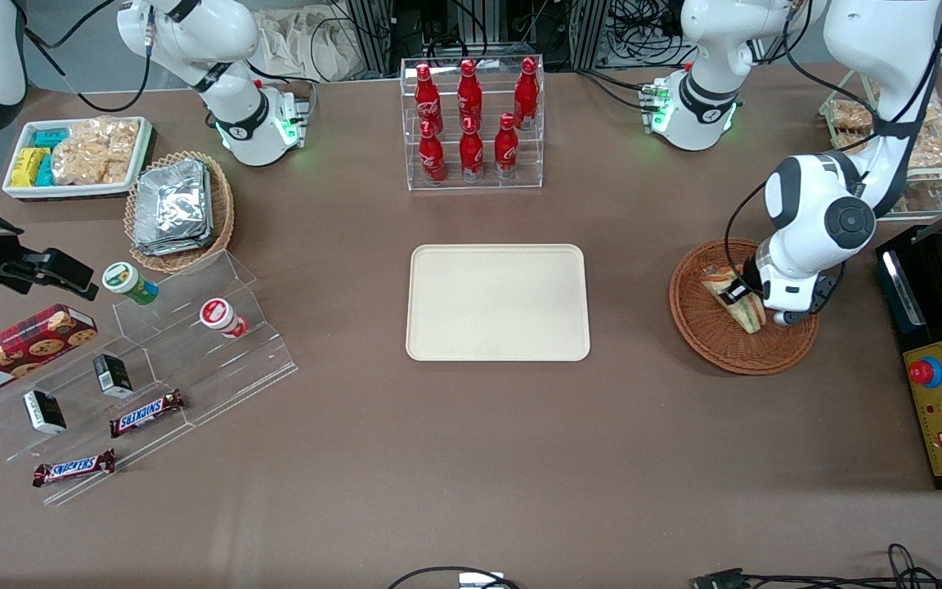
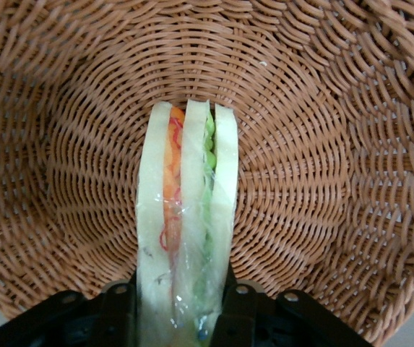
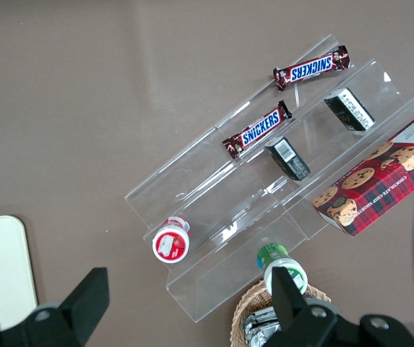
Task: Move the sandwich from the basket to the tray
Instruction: 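Lift the sandwich out of the basket with the left gripper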
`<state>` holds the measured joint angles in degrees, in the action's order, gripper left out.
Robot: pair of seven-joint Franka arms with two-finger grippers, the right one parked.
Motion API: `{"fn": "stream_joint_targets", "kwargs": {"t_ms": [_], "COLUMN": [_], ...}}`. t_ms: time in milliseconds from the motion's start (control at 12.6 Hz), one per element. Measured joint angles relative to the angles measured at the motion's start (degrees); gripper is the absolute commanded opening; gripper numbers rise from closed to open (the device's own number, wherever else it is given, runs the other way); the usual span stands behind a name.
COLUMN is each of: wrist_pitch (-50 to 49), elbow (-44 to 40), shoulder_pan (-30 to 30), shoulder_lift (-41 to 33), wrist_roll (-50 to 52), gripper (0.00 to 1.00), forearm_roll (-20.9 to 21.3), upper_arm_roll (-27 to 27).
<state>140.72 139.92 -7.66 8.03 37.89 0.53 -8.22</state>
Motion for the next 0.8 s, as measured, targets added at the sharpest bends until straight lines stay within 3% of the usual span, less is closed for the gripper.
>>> {"fn": "stream_joint_targets", "kwargs": {"t_ms": [239, 398, 558, 796], "wrist_pitch": [-8.07, -18.49, -32.56, -51.48], "elbow": [-1.91, -5.54, -14.71, -34.61], "shoulder_pan": [-0.02, -0.18, -0.21, 0.06], "shoulder_lift": [-6.10, -12.28, -16.43, -15.34], "wrist_roll": [-1.60, -4.44, -6.31, -10.91], "gripper": [0.00, 0.00, 0.00, 0.00], "forearm_roll": [0.01, -0.03, -0.26, -0.39], "upper_arm_roll": [0.01, 0.13, 0.22, -0.03]}}
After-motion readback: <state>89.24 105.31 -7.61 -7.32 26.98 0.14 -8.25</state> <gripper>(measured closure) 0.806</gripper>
